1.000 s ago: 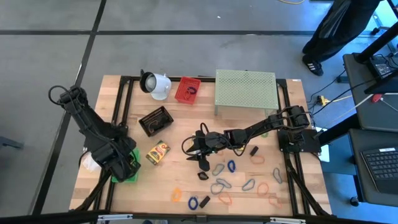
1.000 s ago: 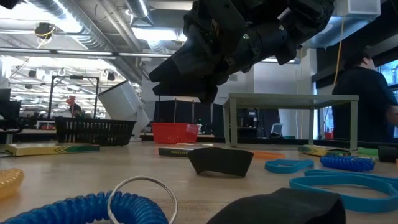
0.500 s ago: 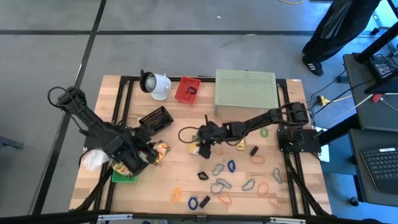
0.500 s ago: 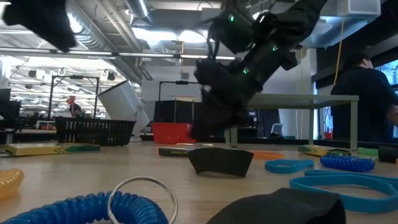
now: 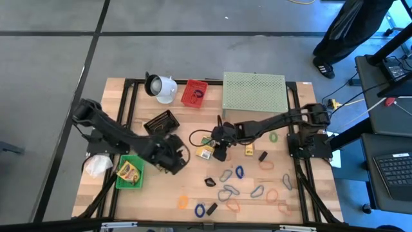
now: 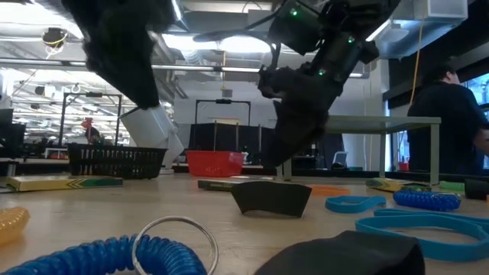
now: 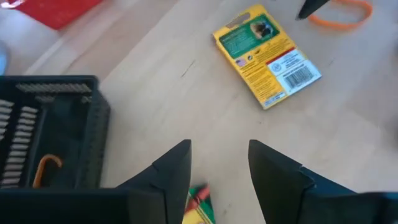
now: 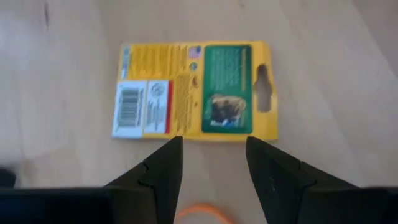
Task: Pick & Place Office Desk Supplies
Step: Put the crayons box into the green bin
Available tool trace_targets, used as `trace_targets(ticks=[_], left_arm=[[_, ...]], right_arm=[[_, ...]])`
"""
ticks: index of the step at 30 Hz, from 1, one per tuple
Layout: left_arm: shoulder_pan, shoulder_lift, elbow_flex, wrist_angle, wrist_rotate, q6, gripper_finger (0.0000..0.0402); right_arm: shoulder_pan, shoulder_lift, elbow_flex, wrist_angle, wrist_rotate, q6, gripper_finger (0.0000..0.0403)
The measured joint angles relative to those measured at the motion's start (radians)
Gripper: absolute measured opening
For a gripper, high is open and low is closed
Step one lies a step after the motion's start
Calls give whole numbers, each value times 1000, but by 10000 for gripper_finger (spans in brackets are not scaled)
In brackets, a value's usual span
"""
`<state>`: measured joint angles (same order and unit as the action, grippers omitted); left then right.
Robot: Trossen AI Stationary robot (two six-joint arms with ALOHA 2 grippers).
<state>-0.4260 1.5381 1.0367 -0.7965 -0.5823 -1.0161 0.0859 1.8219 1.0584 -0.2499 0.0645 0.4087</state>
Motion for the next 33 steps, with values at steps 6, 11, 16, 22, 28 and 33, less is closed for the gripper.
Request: trace_targets(ticks=[6, 11, 16, 22, 28, 33], left_arm=[[47, 94, 0, 110, 54, 148, 144], [72, 156, 0, 190, 85, 237, 135], [87, 205, 0, 264, 86, 321, 120], [82, 203, -68, 285, 60, 310, 93], [56, 137, -323, 691, 78, 233, 65], [57, 128, -452, 1058, 38, 350, 57]], right_arm=[[22, -1, 0, -95, 14, -5, 178], [42, -2, 0, -263, 102, 2, 178], [74, -3, 0, -392, 173, 37, 178], [116, -8, -28, -423, 190, 26, 178], [118, -98, -151, -384, 208, 132, 178], [97, -251, -264, -120, 208, 185, 178]])
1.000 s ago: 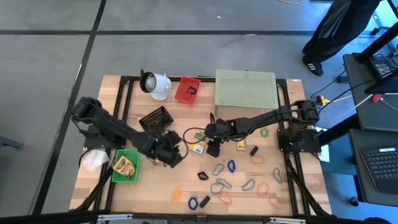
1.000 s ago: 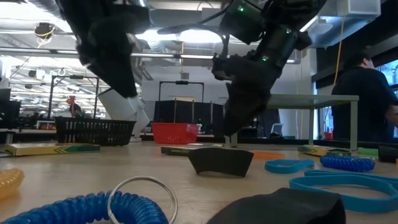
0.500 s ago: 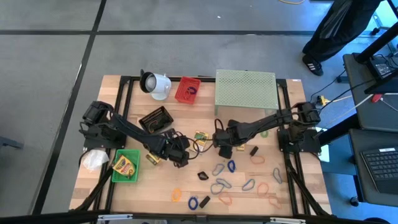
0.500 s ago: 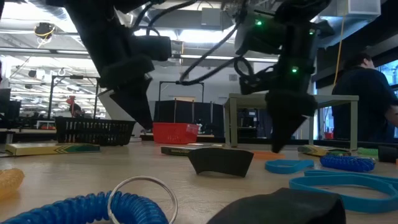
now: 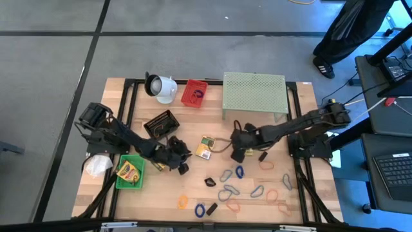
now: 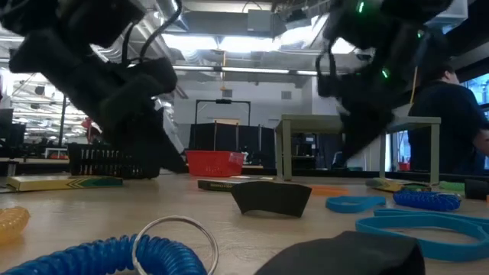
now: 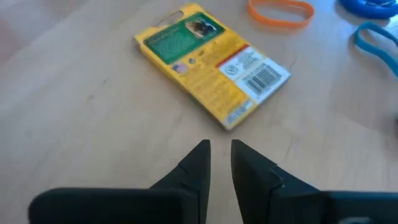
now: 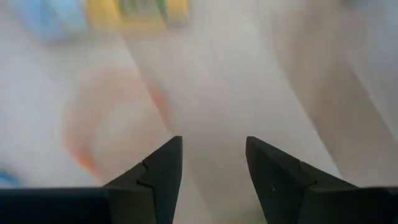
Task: Pick & Place Office Desk Supplies
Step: Put the crayons box into the green bin
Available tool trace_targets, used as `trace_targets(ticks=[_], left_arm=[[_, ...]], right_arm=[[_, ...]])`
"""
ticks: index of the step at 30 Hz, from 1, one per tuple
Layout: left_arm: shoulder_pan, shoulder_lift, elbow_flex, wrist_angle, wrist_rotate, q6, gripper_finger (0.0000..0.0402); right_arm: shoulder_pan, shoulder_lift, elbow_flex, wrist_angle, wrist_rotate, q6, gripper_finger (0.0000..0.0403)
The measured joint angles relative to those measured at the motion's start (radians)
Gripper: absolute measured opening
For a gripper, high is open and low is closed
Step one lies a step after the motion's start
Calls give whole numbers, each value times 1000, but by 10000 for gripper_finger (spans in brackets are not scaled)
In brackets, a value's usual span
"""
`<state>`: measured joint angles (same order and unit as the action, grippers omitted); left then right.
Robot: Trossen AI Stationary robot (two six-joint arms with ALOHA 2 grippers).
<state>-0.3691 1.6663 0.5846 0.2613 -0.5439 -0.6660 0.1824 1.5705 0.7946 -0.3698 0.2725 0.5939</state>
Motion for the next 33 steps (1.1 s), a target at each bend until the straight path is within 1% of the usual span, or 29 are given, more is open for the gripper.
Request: trace_targets(ticks=[2, 5, 8, 13, 18, 23, 28, 33], left_arm=[[3, 13, -15, 35, 5, 7, 62], [3, 12, -21, 35, 16, 11, 77], [-1, 17, -21, 47, 13, 24, 95], [2, 57, -21, 97, -15, 60, 127], [19, 113, -19, 172, -6, 66, 146], [31, 174, 0, 262, 4, 147, 150], [31, 201, 36, 265, 3, 216, 146], [43, 202, 51, 259, 21, 213, 146]], right_arm=[[-14, -39, -73, 203, -1, 42, 178], [-34, -47, -163, 475, -20, 124, 178], [-39, -30, -209, 619, -25, 184, 178], [-44, -5, -216, 672, -26, 238, 178], [-63, 7, -216, 670, -53, 298, 178], [-110, 45, -216, 680, -99, 356, 186], [-135, 111, -207, 736, -141, 368, 215], [-138, 203, -144, 750, -139, 347, 233]])
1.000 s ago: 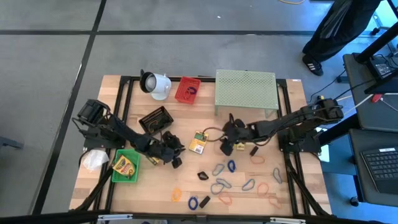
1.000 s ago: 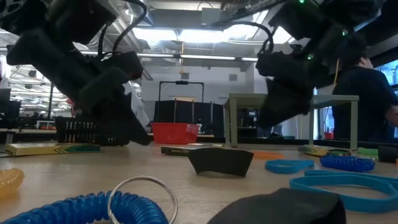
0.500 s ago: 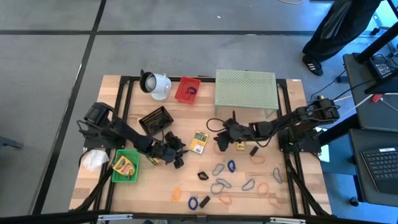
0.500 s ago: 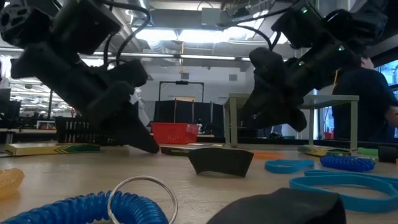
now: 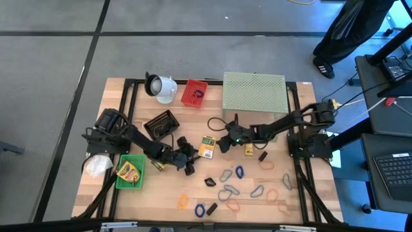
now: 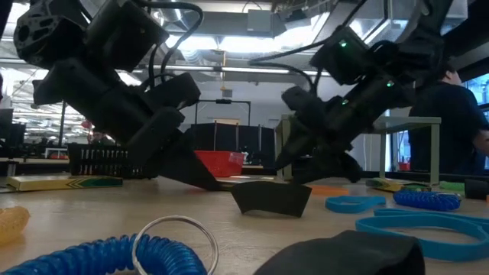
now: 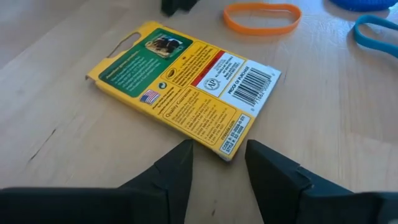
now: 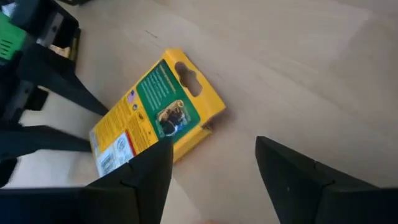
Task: Pick & Place Office Desk Supplies
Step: Put the crayons box into the green bin
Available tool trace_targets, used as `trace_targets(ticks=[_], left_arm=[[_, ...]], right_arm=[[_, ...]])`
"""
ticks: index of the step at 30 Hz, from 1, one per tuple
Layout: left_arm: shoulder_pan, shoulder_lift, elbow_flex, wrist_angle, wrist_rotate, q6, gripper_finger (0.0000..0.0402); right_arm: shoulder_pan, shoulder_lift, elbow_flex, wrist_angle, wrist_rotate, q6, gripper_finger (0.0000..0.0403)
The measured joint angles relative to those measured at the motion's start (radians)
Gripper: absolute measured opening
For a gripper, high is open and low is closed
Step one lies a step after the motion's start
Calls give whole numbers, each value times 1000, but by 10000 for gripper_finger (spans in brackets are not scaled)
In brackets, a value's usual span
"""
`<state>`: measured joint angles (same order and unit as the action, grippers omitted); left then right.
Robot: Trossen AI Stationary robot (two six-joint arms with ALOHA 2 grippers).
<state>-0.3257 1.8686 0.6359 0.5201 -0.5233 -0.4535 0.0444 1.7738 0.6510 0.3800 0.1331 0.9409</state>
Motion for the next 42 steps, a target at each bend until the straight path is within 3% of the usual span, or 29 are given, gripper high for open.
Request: trace_targets(ticks=[7, 19, 25, 37, 42], left_arm=[[2, 0, 3, -5, 19, -3, 145], [10, -1, 4, -6, 29, -3, 143], [10, -1, 4, -7, 29, -4, 143], [-4, -17, 3, -19, 42, -5, 144], [-16, -74, 3, -33, 88, -6, 146]], right_arm=[[-15, 113, 108, 14, 21, -40, 235], [-22, 138, 179, -18, 27, -93, 224], [-22, 138, 179, -21, 27, -93, 172], [-18, 133, 182, -90, 36, -132, 23], [-17, 133, 183, -95, 36, -149, 6]])
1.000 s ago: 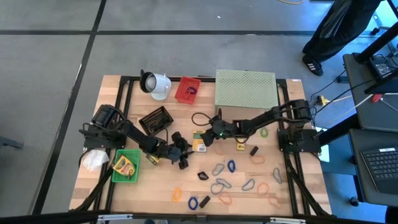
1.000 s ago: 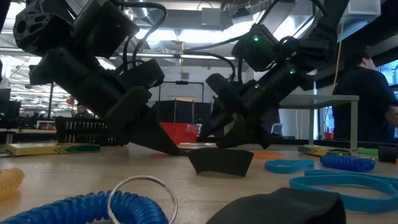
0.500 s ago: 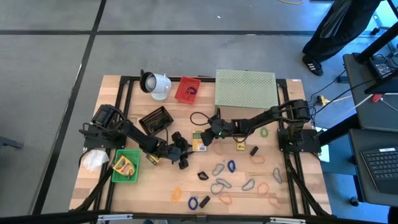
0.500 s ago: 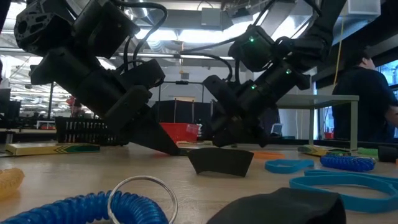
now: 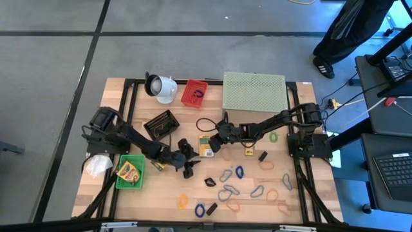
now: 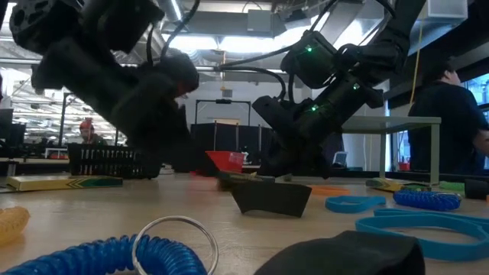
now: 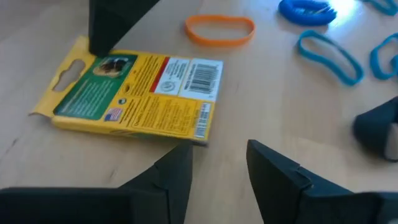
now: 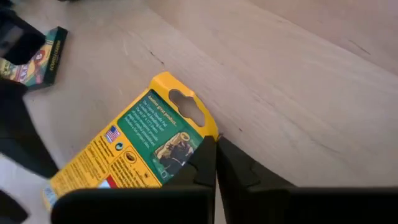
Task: Pick & Place Office Desk Supplies
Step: Put the crayons box into the green bin
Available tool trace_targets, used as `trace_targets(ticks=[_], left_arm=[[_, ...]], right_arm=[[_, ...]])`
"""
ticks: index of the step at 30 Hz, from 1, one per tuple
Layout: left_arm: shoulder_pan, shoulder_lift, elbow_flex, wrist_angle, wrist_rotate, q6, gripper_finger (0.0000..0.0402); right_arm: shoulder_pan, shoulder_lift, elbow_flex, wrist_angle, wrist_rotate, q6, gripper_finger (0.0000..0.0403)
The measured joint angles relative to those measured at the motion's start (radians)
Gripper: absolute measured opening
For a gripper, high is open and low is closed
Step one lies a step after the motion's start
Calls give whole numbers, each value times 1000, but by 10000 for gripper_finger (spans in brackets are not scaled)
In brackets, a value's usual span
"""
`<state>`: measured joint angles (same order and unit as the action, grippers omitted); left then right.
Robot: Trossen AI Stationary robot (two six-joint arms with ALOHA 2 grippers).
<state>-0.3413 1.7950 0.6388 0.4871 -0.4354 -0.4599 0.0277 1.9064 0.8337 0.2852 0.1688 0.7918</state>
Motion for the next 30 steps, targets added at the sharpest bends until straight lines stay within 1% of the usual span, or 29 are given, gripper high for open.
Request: trace_targets(ticks=[5, 10, 12, 17, 24, 27, 30], left_arm=[[-11, -77, 0, -60, 4, 2, 150], [-11, -152, 0, -169, -17, -23, 151], [-10, -171, 0, -207, -18, -45, 151], [1, -183, 0, -223, -13, -51, 153], [31, -184, 0, -223, 73, -50, 169], [38, -184, 0, -215, 70, -13, 173], [45, -184, 0, -176, 64, 32, 175]], right_arm=[[0, -2, 0, 0, -1, -38, 4], [6, -15, -2, -9, -5, -101, 2], [15, -18, -2, -9, -10, -158, 1], [51, -20, -2, 20, -61, -322, 1], [118, -20, -2, 79, -63, -556, 0], [149, -20, -2, 118, -64, -660, 0], [172, -21, 1, 149, -64, -723, 0]])
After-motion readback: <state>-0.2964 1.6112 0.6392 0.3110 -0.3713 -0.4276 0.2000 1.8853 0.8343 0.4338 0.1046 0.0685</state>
